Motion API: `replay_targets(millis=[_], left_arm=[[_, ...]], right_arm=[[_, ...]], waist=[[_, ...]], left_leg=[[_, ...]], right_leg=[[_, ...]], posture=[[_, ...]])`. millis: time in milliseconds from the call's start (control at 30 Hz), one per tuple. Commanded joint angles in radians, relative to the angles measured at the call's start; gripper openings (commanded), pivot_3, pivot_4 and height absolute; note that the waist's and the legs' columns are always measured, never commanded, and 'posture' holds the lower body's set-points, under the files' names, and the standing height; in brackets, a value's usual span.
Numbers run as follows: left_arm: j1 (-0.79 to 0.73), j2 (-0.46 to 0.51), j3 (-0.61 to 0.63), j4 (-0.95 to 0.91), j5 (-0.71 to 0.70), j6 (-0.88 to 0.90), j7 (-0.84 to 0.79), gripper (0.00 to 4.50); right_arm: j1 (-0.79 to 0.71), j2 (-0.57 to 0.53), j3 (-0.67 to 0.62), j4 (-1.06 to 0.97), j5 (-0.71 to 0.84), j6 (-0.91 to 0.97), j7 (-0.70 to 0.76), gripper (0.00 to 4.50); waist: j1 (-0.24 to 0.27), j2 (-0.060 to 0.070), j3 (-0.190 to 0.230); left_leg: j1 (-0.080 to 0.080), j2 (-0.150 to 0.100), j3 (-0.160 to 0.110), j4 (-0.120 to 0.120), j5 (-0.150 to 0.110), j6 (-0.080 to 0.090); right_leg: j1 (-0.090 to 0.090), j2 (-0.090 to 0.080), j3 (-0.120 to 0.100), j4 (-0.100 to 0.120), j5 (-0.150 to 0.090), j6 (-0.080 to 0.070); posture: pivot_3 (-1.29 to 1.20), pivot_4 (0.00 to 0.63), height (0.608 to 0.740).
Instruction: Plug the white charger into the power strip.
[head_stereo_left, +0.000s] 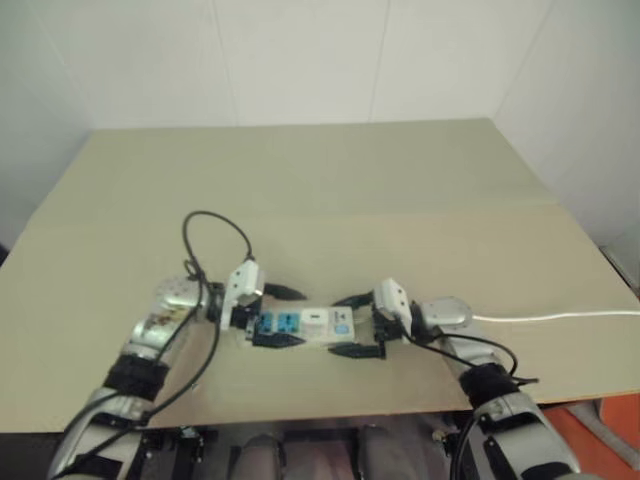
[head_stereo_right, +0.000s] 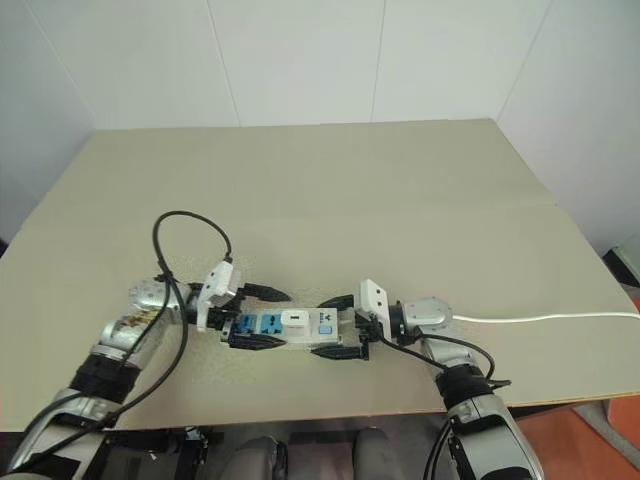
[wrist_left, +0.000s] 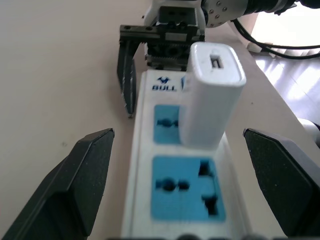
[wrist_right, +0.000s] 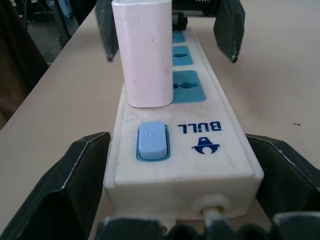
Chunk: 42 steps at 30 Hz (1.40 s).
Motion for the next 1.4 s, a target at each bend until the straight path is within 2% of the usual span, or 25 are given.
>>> replay_targets(millis=[33,100,233,433,667,800,900,1067,1400], left_arm=[[-0.036,0.077,0.073,-0.056,-0.05,0.029,-0.06,4.5],[-0.035,0.114,0.1,-0.073,-0.064,0.036,-0.077,4.5],[-0.018,0.162,0.161,-0.099,-0.085,0.031,-0.082,4.5],[0.045,0.245,0.255,-0.161,-0.114,0.049,-0.071,4.5],[0.182,0.382,0.389,-0.176,-0.122,0.04,-0.088,4.5],[0.277,0.433,0.474,-0.207,-0.13,0.042,-0.078,4.5],[0.358,0.447,0.535,-0.247,-0.134,0.047,-0.064,4.5],[0.428,0.445,0.564,-0.304,-0.141,0.073,-0.044,4.5],[0.391,0.443,0.53,-0.314,-0.142,0.093,-0.027,4.5]], right_arm=[[-0.009,-0.003,0.0,0.02,-0.009,-0.002,-0.012,4.46],[-0.015,-0.016,-0.013,0.006,-0.001,0.01,-0.014,4.46],[-0.005,-0.075,-0.052,-0.07,0.035,0.035,-0.005,4.46],[0.045,-0.222,-0.168,-0.237,0.121,0.11,-0.014,4.46],[0.179,-0.387,-0.324,-0.401,0.217,0.215,-0.046,4.46],[0.258,-0.438,-0.395,-0.455,0.256,0.25,-0.065,4.46],[0.319,-0.463,-0.448,-0.493,0.279,0.281,-0.088,4.46],[0.343,-0.474,-0.474,-0.501,0.273,0.286,-0.116,4.46],[0.335,-0.478,-0.468,-0.506,0.272,0.297,-0.127,4.46]], waist=[[0.0,-0.001,0.0],[0.001,-0.001,0.0],[0.014,0.0,0.005],[0.029,0.0,0.008],[0.033,0.0,0.009],[0.037,0.001,0.01],[0.041,0.001,0.011],[0.041,0.001,0.011],[0.042,0.001,0.011]], left_leg=[[-0.004,0.0,0.0,0.0,0.0,0.0],[-0.012,0.0,-0.001,0.001,0.0,0.0],[-0.014,-0.001,0.0,0.001,0.0,0.0],[-0.032,-0.002,0.0,0.002,0.0,-0.001],[-0.034,-0.001,0.001,0.001,-0.001,0.002],[-0.033,-0.001,0.002,0.001,-0.001,0.002],[-0.032,-0.001,0.002,0.001,-0.001,0.002],[-0.032,-0.001,0.003,0.001,-0.001,0.002],[-0.032,-0.001,0.003,0.002,-0.001,0.002]], right_leg=[[-0.004,0.0,0.0,0.0,0.0,0.0],[-0.013,-0.001,0.0,0.002,0.0,-0.001],[-0.015,-0.002,-0.001,0.001,0.0,0.0],[-0.031,-0.003,-0.002,0.001,0.0,0.0],[-0.031,-0.003,-0.003,-0.002,0.0,0.0],[-0.031,-0.003,-0.002,-0.003,0.0,0.0],[-0.03,-0.003,-0.002,-0.003,0.0,0.0],[-0.029,-0.003,-0.002,-0.002,0.0,0.0],[-0.029,-0.003,-0.002,-0.001,0.0,0.0]], posture=[[0.0,0.15,0.74],[0.0,0.15,0.74],[0.0,0.15,0.74],[0.0,0.15,0.74],[0.0,0.15,0.74],[0.0,0.15,0.74],[0.0,0.15,0.74],[0.0,0.15,0.74],[0.0,0.15,0.74]])
